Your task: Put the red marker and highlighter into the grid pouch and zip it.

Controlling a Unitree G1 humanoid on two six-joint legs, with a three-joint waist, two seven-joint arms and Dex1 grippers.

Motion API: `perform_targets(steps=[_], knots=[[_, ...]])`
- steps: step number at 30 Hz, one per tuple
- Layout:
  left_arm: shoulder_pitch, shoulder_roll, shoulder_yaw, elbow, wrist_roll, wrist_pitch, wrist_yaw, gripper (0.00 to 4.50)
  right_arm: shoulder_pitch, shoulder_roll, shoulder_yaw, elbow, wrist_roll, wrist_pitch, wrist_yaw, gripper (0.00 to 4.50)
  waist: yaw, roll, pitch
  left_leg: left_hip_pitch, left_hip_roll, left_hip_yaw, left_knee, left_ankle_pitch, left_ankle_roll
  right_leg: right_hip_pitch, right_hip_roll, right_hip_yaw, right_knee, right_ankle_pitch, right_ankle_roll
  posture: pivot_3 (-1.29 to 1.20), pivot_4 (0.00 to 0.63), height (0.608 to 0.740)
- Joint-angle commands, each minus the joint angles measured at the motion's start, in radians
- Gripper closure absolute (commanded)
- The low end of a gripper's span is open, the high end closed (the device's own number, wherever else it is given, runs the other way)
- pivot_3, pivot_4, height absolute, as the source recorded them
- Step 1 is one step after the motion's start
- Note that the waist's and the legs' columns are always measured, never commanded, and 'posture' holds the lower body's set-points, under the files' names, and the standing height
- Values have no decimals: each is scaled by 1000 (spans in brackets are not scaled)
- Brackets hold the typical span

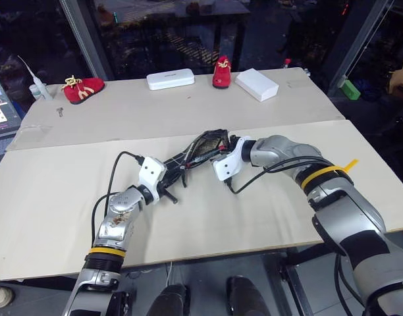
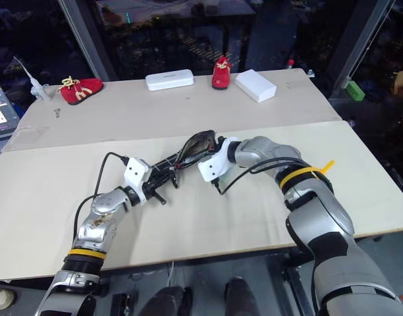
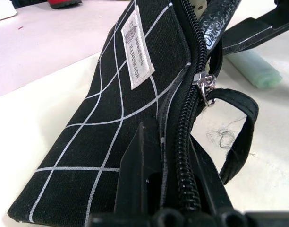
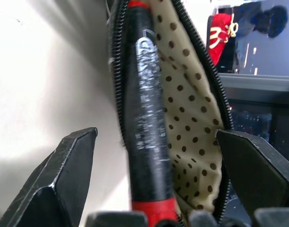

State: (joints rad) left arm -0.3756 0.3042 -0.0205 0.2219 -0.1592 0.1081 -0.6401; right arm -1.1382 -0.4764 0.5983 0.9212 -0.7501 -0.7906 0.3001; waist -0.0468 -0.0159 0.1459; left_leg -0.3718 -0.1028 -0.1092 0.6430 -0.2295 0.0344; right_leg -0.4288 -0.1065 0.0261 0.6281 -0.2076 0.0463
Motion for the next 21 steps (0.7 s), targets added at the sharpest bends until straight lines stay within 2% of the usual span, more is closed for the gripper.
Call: perform_targets(steps=[1, 9, 14, 16, 21], knots=[[-2, -8, 5, -25, -22, 1, -3, 4500, 6, -58, -88, -84, 112, -16, 56, 61, 3, 0, 0, 0, 0, 0, 0, 0, 0, 0, 0, 0, 0, 0, 0, 0, 150, 740], [-13, -20, 33, -33, -78, 79, -6, 4500, 61, -138, -159, -192, 269, 18, 252, 61, 3, 0, 0, 0, 0, 1, 0, -1, 1, 2, 0, 0, -2, 0, 0, 0, 150, 740], [-46, -43, 87, -56, -156, 173, 24, 4500, 130, -192, -182, -284, 388, 66, 445, 61, 5, -1, 0, 0, 0, 1, 1, -1, 1, 2, 0, 1, -2, 0, 0, 0, 150, 740], [-67, -59, 127, -78, -221, 240, 41, 4500, 122, -203, -204, -272, 385, 88, 437, 61, 4, -1, 0, 0, 0, 1, 1, -1, 1, 2, 0, 1, -2, 0, 0, 0, 150, 740], [-82, -57, 149, -123, -278, 329, 50, 4500, 97, -210, -259, -233, 404, 146, 422, 61, 5, -1, 1, 0, 0, 2, 1, -1, 1, 2, 0, 1, -2, 0, 0, 0, 150, 740]])
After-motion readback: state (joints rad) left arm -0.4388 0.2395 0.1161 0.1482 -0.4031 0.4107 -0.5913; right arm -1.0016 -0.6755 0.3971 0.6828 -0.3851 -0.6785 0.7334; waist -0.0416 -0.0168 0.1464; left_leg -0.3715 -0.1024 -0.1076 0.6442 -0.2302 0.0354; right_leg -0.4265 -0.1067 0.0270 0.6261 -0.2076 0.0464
